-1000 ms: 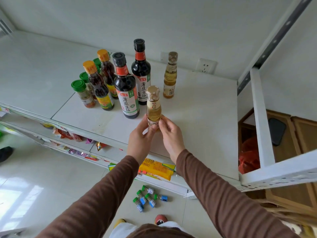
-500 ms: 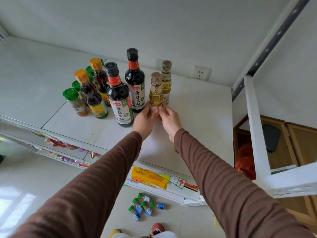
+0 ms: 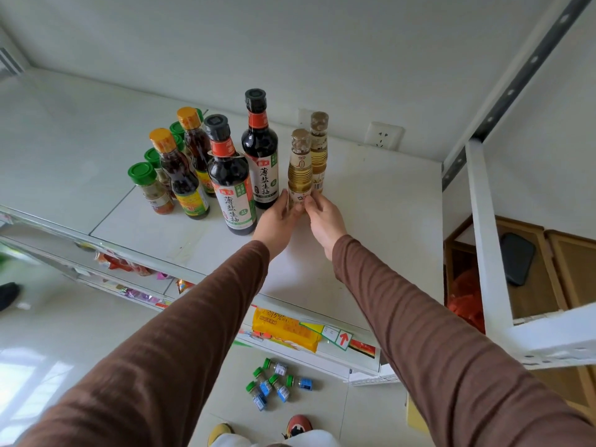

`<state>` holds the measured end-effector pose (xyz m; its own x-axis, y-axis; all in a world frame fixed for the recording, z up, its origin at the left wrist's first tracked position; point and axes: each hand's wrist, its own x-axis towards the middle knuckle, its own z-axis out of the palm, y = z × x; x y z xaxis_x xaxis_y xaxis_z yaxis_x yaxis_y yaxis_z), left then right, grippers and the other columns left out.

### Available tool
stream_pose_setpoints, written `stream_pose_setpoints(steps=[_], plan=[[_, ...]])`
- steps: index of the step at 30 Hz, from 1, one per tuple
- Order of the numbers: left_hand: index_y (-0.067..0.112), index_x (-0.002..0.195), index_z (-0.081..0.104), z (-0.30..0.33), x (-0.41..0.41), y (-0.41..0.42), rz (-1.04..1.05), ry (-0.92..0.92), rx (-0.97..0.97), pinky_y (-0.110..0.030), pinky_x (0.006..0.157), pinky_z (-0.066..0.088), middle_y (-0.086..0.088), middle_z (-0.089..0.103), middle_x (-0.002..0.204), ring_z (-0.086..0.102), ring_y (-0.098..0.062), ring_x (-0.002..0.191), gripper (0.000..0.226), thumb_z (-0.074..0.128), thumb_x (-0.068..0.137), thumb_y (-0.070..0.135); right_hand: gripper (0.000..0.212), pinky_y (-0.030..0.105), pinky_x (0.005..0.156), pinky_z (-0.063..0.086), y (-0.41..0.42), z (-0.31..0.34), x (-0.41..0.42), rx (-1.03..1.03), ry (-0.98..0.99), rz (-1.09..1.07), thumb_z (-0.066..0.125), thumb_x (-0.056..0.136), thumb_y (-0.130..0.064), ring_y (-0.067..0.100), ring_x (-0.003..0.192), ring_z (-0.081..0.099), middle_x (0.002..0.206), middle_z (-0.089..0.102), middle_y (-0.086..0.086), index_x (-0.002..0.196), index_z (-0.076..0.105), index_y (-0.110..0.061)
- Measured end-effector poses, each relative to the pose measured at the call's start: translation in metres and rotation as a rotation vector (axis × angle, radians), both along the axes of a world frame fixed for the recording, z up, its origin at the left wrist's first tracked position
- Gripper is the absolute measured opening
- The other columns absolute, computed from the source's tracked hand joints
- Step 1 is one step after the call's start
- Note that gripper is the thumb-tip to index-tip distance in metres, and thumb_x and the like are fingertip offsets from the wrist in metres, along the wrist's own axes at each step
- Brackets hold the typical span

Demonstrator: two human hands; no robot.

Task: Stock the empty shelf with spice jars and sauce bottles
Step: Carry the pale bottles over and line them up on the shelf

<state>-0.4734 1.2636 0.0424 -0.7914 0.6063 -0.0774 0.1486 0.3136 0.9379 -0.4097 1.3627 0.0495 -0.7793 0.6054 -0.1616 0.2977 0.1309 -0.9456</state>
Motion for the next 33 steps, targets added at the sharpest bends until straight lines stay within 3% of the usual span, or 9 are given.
stream_pose_setpoints(steps=[5,11,16,22,33], plan=[[0.013,0.158,0.029,0.001,0.023,-0.027,-0.007,0.062,-0.135,-0.043,0.120,0.033,-0.009,0.038,0.160,0.038,-0.023,0.147,0.061,0.049,0.105,0.035,0.045,0.038,0.114,0.039,-0.020,0.001,0.027,0.253,-0.114,0.058,0.049,0.103,-0.029,0.024,0.136,0.048,0.147,0.053,0.006,0.146,0.046,-0.019],[0.013,0.146,0.049,0.005,0.055,-0.098,0.030,0.303,-0.278,-0.030,0.109,0.034,-0.009,0.052,0.148,0.047,-0.025,0.136,0.045,0.051,0.104,0.029,0.047,0.032,0.113,0.031,-0.069,0.011,0.068,0.546,-0.158,0.136,0.054,0.099,-0.021,0.027,0.138,0.038,0.149,0.048,0.007,0.146,0.046,-0.016],[0.016,0.142,0.054,0.009,0.078,-0.190,0.074,0.414,-0.392,-0.039,0.116,0.033,-0.010,0.044,0.154,0.040,-0.028,0.142,0.043,0.052,0.103,0.033,0.049,0.032,0.117,0.027,-0.145,0.022,0.090,0.730,-0.154,0.264,0.061,0.095,-0.025,0.025,0.141,0.033,0.149,0.046,0.006,0.142,0.051,-0.015],[0.023,0.144,0.052,0.015,0.122,-0.327,0.136,0.539,-0.547,-0.042,0.116,0.032,-0.005,0.042,0.156,0.038,-0.027,0.144,0.047,0.052,0.101,0.042,0.055,0.035,0.117,0.026,-0.270,0.023,0.125,0.860,-0.141,0.409,0.063,0.093,-0.033,0.028,0.139,0.034,0.152,0.042,0.006,0.145,0.048,-0.020],[0.020,0.144,0.050,0.019,0.231,-0.538,0.323,0.529,-0.718,-0.039,0.119,0.027,-0.008,0.043,0.155,0.037,-0.028,0.145,0.049,0.055,0.100,0.041,0.058,0.035,0.119,0.023,-0.473,0.023,0.187,0.905,-0.031,0.718,0.060,0.095,-0.036,0.026,0.141,0.035,0.152,0.042,0.006,0.147,0.044,-0.017]])
